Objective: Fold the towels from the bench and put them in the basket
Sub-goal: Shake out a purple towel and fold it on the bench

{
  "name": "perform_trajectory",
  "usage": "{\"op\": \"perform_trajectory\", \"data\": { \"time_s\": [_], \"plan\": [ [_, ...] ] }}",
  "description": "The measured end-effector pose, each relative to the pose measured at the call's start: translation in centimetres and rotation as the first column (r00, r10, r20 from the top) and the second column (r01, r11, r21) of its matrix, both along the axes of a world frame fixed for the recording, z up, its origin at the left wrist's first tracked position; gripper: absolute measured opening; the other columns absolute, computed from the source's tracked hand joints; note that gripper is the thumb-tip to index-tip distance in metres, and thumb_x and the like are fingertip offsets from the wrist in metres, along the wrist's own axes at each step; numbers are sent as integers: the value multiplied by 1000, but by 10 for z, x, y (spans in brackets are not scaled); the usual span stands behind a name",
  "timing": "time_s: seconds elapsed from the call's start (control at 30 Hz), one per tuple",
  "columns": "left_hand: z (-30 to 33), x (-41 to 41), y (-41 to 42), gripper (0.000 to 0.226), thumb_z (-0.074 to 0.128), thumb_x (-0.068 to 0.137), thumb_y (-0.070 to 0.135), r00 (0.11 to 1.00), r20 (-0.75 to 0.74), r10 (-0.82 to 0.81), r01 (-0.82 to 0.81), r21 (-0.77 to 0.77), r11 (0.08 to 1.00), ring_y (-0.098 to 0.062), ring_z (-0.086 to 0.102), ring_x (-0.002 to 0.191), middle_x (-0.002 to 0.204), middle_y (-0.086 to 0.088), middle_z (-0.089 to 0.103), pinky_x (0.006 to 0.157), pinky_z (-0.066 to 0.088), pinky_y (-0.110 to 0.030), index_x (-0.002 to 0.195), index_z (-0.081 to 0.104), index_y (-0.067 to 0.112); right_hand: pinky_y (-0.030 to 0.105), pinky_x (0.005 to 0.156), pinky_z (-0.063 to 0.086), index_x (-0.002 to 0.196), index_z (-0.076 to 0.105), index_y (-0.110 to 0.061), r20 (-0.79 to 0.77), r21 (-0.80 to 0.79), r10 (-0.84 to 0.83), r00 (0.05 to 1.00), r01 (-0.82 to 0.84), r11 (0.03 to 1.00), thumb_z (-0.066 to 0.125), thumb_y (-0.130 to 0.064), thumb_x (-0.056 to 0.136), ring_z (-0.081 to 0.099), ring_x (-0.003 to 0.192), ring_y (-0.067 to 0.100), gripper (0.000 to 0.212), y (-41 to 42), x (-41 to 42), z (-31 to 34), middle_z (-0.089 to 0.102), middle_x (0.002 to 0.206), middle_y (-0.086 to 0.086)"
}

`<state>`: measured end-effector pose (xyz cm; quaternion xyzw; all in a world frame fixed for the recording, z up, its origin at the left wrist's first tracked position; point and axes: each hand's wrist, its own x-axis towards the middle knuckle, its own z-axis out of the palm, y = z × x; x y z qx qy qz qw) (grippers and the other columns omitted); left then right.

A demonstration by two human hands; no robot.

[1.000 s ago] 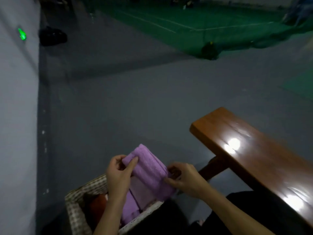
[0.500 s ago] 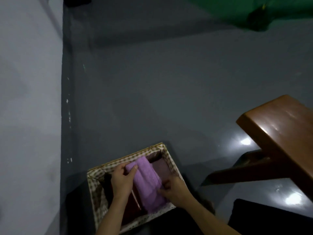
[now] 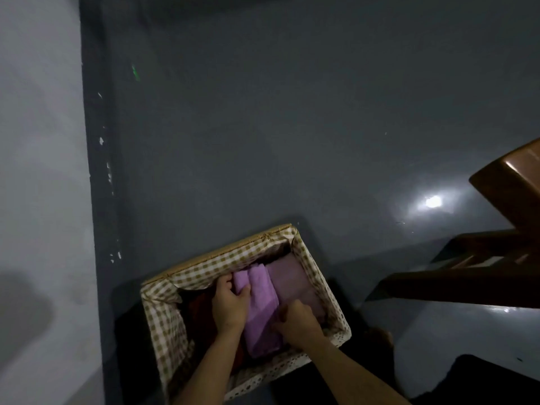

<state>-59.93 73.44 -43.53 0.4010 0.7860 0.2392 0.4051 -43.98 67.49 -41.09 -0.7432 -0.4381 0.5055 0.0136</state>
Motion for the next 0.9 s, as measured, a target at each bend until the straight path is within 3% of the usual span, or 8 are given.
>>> {"op": "perform_trajectory", "data": {
  "time_s": [0.13,0.27,0.47,0.53,0.63,0.77,0.83,0.9],
  "plan": [
    [-6,-9,-5,35,78,92,18,998,-27,59,-58,20,998,-35,70,103,112,-14,73,87,54,-39,121,59,10,37,88,56,113,68,-22,32,-8,36,999,-36,999,76,-48,85,69,109,28,39,2,-4,3,71,114,2],
    [3,-9,-9,52,83,87,22,1000,-15,19,-19,22,1000,-32,68,106,117,-13,70,90,55,-40,129,57,8,39,89,55,116,66,-21,81,26,64,995,-66,997,72,-57,85,67,111,29,47,1,3,15,69,117,4],
    [39,-8,-21,42,87,82,25,992,-26,-120,122,99,988,-18,70,96,109,4,71,86,61,-44,114,59,27,36,74,54,72,57,-19,19,105,99,995,-101,989,77,-46,83,66,80,21,36,4,29,62,67,77,-2],
    [70,2,-25,33,86,84,24,987,-13,-162,163,126,979,-15,69,93,107,5,71,86,60,-42,109,65,24,34,79,55,90,71,-20,34,155,117,993,-121,981,76,-41,86,67,88,18,22,4,40,91,72,90,-2],
    [125,25,-22,16,84,87,18,968,116,-224,199,194,961,-9,71,82,93,6,75,77,57,-34,95,70,24,37,91,59,112,74,-25,62,270,111,992,-124,955,72,-42,86,71,104,19,31,2,63,140,76,110,-3],
    [205,71,-16,9,75,94,6,885,313,-343,269,257,928,-22,73,75,82,-5,77,67,57,-35,92,72,15,38,86,58,107,71,-30,141,422,88,986,-140,896,66,-49,87,71,101,20,28,-13,108,218,76,107,-5],
    [248,100,-19,7,69,98,4,830,395,-394,286,305,908,-18,69,69,80,-6,78,59,55,-28,92,70,8,44,84,60,103,67,-34,195,498,65,979,-156,853,56,-54,85,70,96,19,28,-28,136,262,75,102,-8],
    [291,131,-28,7,66,101,4,765,464,-447,303,353,885,-16,67,65,81,-7,77,54,53,-23,94,68,2,45,81,60,100,67,-34,270,557,49,962,-197,806,59,-45,91,69,92,13,17,-50,167,305,73,98,-13]
  ]
}}
